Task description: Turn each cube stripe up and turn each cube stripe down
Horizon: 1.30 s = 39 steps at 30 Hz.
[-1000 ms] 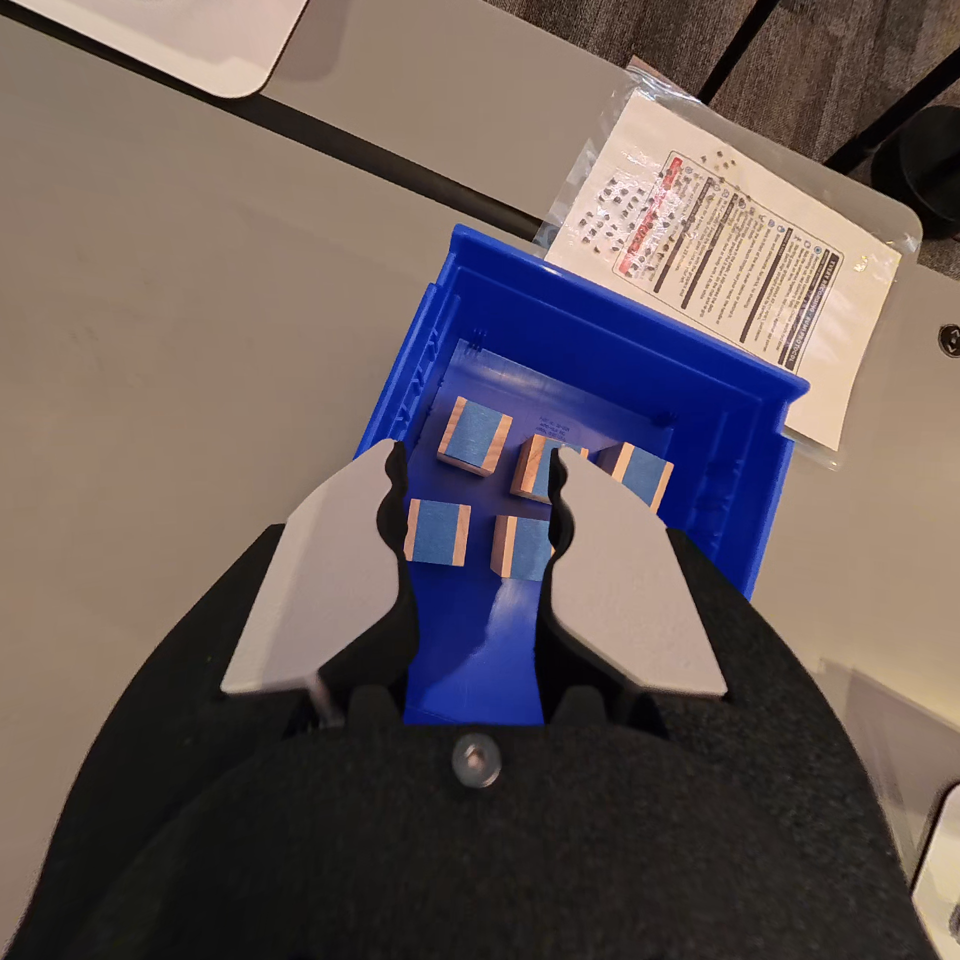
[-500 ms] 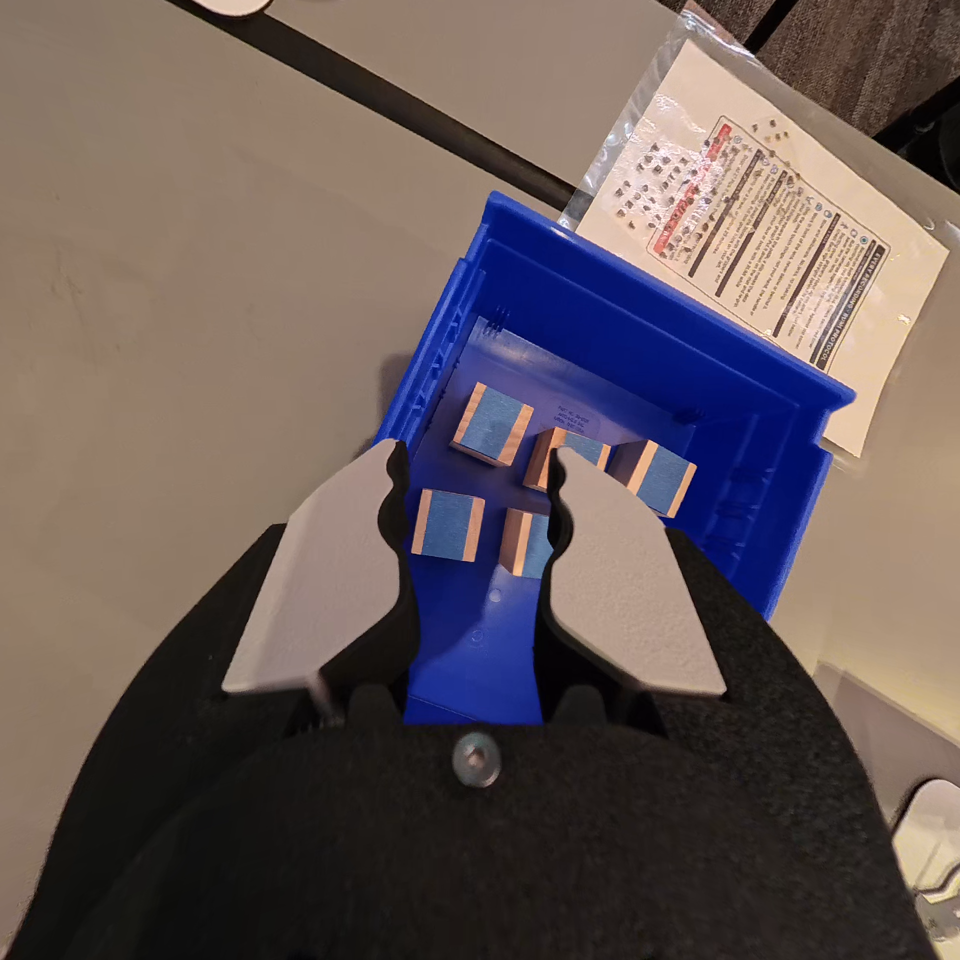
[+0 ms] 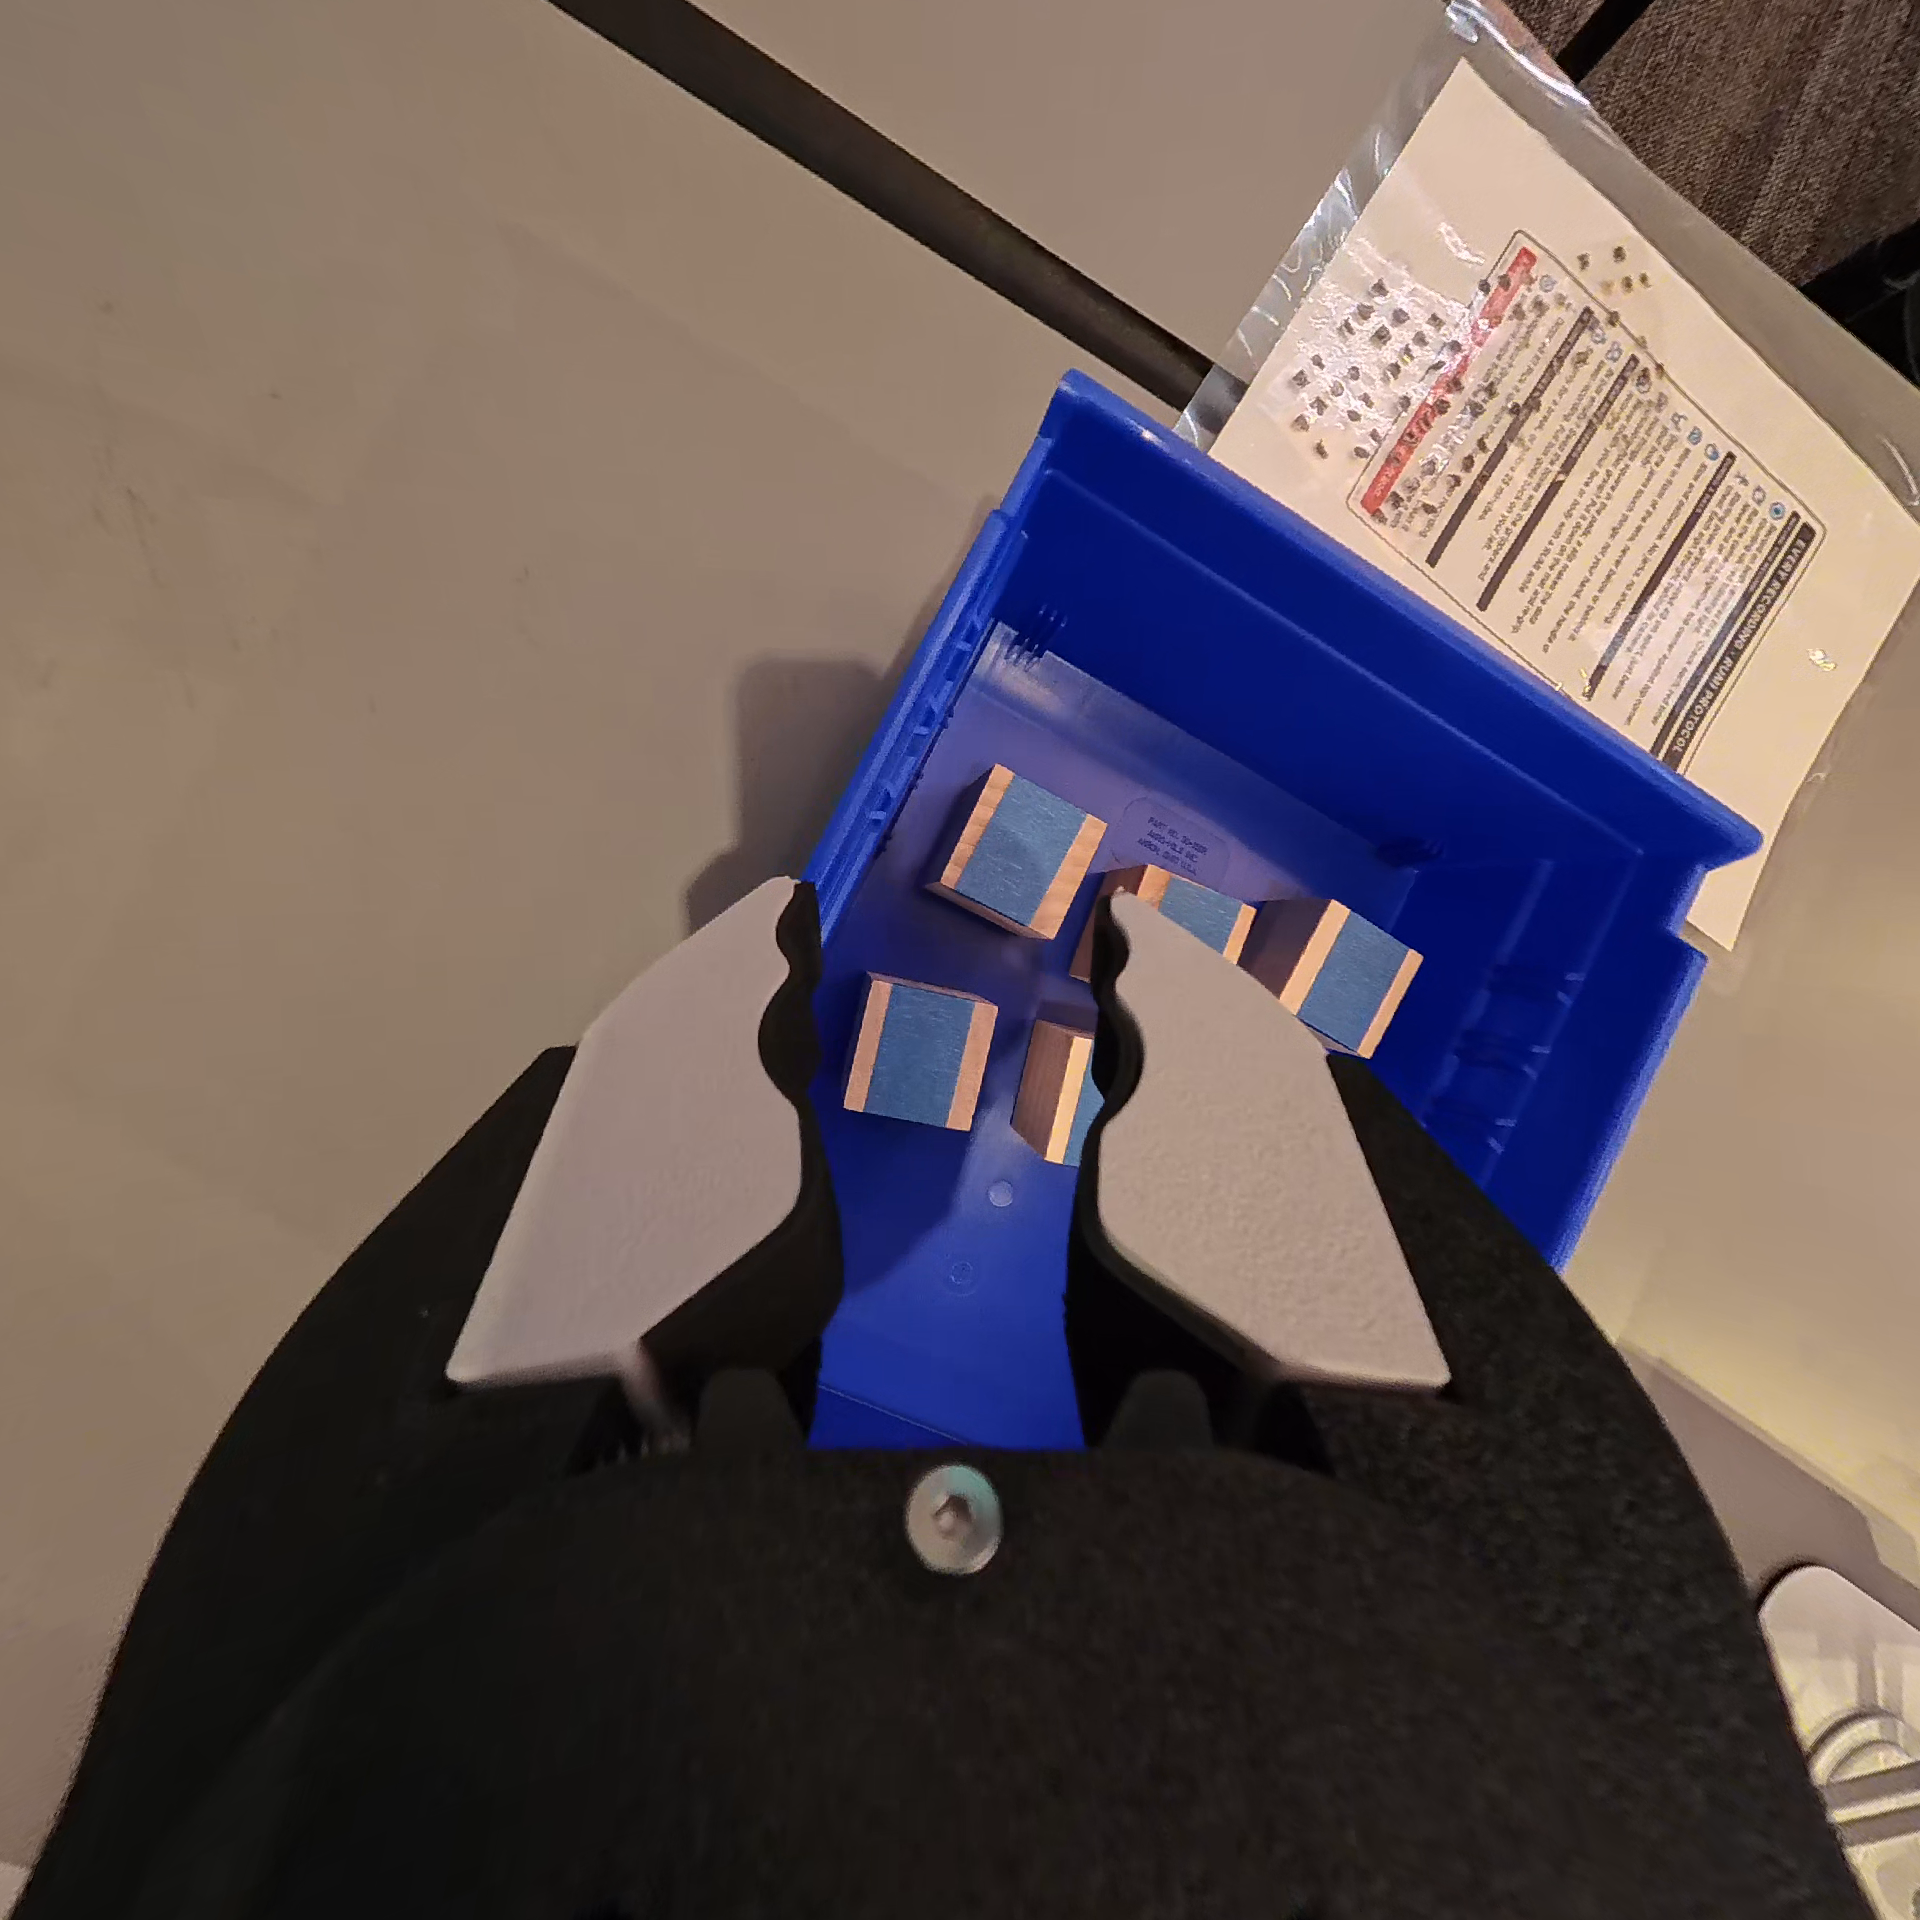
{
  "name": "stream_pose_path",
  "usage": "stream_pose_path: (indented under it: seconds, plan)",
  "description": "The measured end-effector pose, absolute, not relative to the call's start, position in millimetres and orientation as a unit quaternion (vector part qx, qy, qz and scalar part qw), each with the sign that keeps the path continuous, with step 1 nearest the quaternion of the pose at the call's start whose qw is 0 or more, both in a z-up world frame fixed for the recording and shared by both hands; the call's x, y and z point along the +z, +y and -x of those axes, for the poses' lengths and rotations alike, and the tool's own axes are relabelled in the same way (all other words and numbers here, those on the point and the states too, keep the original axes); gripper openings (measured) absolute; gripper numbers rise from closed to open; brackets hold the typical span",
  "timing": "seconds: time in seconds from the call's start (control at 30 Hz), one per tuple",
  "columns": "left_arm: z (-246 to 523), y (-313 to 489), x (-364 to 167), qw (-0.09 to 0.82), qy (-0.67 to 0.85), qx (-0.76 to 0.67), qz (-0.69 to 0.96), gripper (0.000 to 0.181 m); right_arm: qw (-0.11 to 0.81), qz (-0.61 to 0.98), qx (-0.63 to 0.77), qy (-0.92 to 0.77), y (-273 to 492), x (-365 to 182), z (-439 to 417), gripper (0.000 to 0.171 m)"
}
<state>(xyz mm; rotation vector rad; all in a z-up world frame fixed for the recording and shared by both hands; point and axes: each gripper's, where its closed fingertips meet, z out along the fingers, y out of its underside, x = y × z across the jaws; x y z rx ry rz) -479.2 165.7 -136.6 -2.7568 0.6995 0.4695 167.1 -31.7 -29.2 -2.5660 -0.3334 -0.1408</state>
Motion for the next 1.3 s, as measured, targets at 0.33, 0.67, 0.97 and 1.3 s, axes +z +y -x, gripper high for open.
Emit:
stream_pose_path:
  seconds: [0.33,0.67,0.97,1.3]
  plan:
    - [464,155,-91,0.185,0.252,0.114,0.943,0.05,0.267,0.951,-0.067,-0.142,-29,-30,-161,0.047]
    - [318,100,66,0.478,0.415,-0.021,0.774,0.05,0.393,0.877,-0.046,-0.273,-7,10,-99,0.045]
    - [184,19,81,0.477,0.505,-0.264,0.669,0.05,0.597,0.65,0.025,-0.468,-20,67,52,0.067]
    - [139,-46,85,0.275,0.47,-0.588,0.598,0.049,0.694,0.504,-0.045,-0.512,-43,75,119,0.075]
